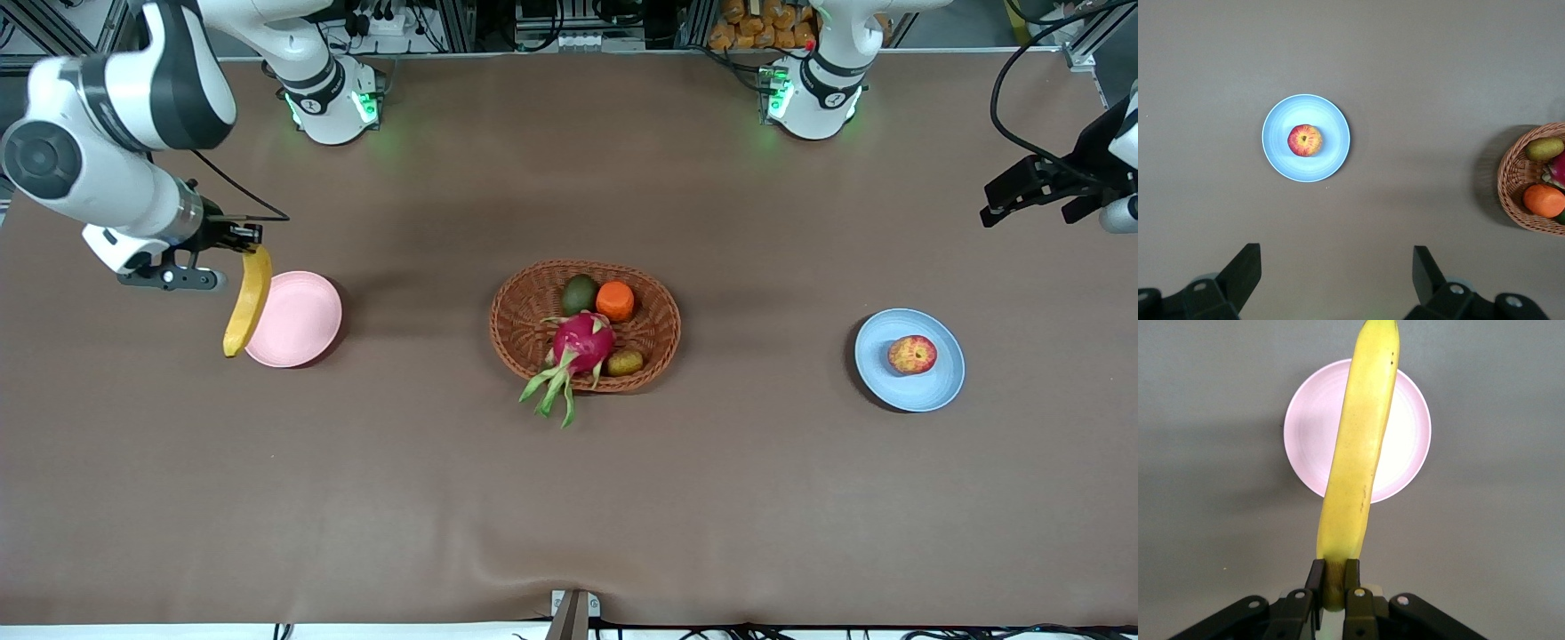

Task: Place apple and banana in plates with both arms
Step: 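Carry the banana with the right gripper over the pink plate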

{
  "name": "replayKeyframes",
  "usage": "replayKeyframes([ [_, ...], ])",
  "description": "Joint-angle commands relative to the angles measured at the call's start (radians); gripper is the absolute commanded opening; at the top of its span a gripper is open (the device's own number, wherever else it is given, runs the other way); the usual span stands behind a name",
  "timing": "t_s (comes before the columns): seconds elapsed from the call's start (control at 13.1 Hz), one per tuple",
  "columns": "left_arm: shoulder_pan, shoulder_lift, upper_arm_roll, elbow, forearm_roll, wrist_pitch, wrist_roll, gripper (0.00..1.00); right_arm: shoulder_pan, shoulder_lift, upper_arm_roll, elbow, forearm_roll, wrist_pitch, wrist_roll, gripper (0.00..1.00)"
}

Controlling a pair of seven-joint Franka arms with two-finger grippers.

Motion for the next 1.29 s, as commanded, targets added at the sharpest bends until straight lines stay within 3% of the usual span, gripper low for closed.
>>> replayKeyframes([
  [0.0,0.002,0.014,-0.005,0.029,0.007,-0.024,0.002,1.0,-0.025,-0.039,0.023,-0.059,-0.017,0.056,-0.01,0.0],
  [0.99,0.002,0.016,-0.005,0.029,0.007,-0.025,0.005,1.0,-0.025,-0.01,0.024,-0.094,-0.019,0.142,-0.012,0.0],
  [1.22,0.004,0.017,-0.005,0.028,0.005,-0.025,0.006,1.0,-0.028,-0.001,0.023,-0.2,-0.02,0.28,-0.013,0.0],
])
